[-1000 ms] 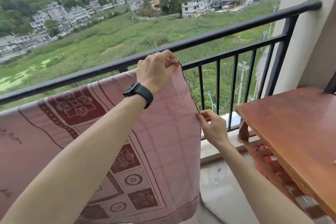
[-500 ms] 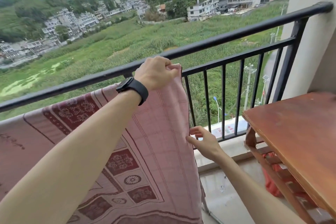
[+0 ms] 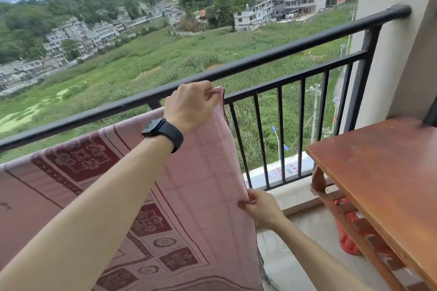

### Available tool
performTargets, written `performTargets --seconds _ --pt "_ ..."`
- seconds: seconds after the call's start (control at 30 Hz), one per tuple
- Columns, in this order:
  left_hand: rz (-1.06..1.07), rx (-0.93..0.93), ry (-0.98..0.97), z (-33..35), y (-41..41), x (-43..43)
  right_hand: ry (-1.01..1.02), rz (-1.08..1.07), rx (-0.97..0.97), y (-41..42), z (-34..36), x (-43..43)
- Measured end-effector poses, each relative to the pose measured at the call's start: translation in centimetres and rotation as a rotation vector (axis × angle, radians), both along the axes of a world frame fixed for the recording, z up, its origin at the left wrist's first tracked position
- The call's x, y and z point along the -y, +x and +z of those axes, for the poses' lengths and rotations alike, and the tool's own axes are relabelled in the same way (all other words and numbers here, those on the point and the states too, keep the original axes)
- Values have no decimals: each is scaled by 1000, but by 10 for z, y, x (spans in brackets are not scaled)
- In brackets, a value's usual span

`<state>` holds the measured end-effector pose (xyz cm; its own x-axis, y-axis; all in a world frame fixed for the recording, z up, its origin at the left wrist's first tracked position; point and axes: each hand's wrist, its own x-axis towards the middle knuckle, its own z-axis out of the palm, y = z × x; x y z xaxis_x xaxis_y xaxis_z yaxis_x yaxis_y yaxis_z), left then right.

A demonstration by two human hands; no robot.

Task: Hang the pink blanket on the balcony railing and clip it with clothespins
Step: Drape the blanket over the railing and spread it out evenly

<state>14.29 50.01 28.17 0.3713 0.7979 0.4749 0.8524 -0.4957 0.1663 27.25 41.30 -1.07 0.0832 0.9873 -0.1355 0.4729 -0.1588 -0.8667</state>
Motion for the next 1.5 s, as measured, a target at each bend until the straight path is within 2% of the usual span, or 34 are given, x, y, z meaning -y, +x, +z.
performTargets --seconds 0.13,0.37,0.53,0.63,0.73,0.8,0.87,0.93,1.0,1.1,1.2,1.37,1.5 --pt "-20 42 -3 1 -6 3 41 -217 104 21 14 -17" --pt "20 105 -2 3 -11 -1 -95 -174 125 1 28 -49" --pt "-3 87 122 -10 -21 9 192 -211 -235 -31 61 -30" --pt "-39 28 163 -9 -25 11 352 -233 -288 -46 91 -25" --pt "-83 -19 200 -3 -45 13 480 -305 -256 -54 121 -28" --pt "-21 -18 234 -1 -71 11 602 -403 -146 -56 141 -29" --pt "93 4 252 0 -105 7 824 -469 90 -63 163 -30" --pt "225 37 276 1 -143 2 1060 -414 341 -81 190 -33" --pt "368 76 281 2 -179 -3 1157 -247 521 -108 218 -42" --pt "545 106 227 -3 -224 -6 996 -48 704 -146 251 -63" --pt "542 86 245 -20 -235 -6 818 -23 801 -157 261 -83" --pt "442 85 348 -49 -221 5 1016 -67 874 -120 225 -87" --pt "354 57 340 -85 -207 27 966 -60 970 -90 193 -76"
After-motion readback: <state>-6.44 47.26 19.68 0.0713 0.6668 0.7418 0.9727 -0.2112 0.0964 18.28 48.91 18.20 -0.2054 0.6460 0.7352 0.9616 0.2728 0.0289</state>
